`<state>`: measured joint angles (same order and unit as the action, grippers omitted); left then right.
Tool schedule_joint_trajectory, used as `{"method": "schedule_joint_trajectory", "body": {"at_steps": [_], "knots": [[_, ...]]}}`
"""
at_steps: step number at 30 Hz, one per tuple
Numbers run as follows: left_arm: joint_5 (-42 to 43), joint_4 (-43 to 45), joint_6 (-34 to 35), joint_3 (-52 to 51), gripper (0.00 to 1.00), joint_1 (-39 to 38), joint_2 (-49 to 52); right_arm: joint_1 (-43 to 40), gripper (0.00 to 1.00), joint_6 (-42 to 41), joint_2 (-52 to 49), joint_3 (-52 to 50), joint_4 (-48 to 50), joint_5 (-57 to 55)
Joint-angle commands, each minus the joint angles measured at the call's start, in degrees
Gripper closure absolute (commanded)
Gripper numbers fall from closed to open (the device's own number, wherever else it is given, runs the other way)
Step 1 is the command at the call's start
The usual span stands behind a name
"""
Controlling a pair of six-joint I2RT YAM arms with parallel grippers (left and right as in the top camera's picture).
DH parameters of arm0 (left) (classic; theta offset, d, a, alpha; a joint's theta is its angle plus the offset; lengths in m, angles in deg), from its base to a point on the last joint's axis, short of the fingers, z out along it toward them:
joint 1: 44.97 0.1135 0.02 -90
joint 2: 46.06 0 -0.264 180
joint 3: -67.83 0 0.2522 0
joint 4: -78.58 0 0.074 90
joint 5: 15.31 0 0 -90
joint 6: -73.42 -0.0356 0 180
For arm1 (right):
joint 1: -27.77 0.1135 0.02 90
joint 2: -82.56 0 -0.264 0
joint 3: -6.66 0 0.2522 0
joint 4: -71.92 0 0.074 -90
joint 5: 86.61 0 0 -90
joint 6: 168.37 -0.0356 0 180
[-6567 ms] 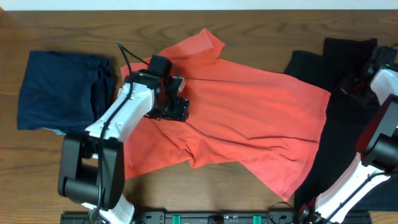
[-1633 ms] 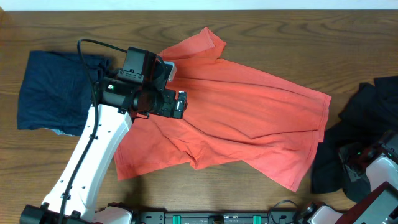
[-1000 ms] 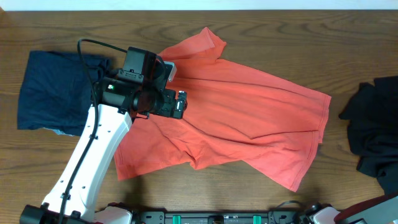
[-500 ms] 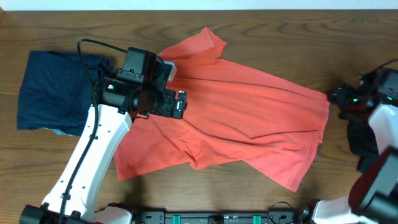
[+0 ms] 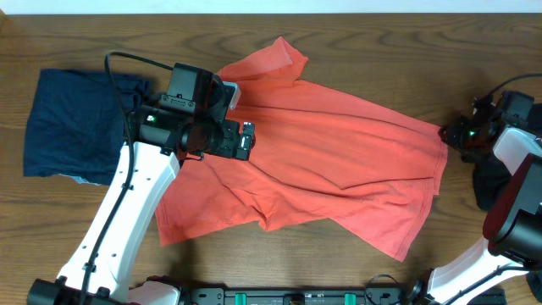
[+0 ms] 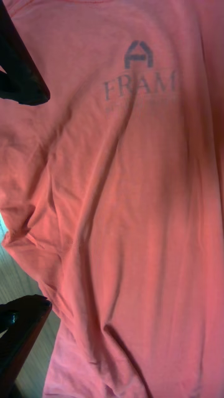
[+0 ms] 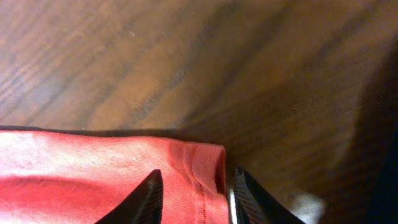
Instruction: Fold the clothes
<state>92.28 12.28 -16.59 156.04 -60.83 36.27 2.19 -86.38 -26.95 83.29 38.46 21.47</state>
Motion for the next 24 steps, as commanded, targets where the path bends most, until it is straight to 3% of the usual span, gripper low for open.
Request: {"method": "schedule_joint_trajectory", "body": {"at_steps": [1,5,8,14,17,19,24], "knots": [[-0.7,0.0,-0.2,0.8,0.02,0.2,-0.3,0.2,0.73,-0.1,-0.8,0.9,1.0,1.2],[-0.7,0.0,-0.2,0.8,0.02,0.2,-0.3,0.2,0.99,-1.5,-0.8,0.9,4.1,1.3],[-0.7,0.3,-0.2,0.8,0.02,0.2,-0.3,0.0,0.99,-6.3,-0.8,0.9,10.4,2.0],[-0.7,0.5,-0.2,0.8,0.02,0.2,-0.3,-1.9,0.99,-25.9,-0.8,4.1,38.9,12.8],[-0.7,1.0,-0.2,0.8,0.02,0.2,-0.3,-2.1,0.98,-28.1,-0.8,8.8,43.4,12.0],[-0.7,1.4,-0.2,0.8,0.02,0.2,-0.3,-2.1,0.49,-25.9,-0.8,11.7,41.3,11.0],[-0.7,1.3,-0.2,0.8,0.02,0.2,-0.3,-3.9,0.32,-18.5,-0.7,16.6,28.3,14.9]]}}
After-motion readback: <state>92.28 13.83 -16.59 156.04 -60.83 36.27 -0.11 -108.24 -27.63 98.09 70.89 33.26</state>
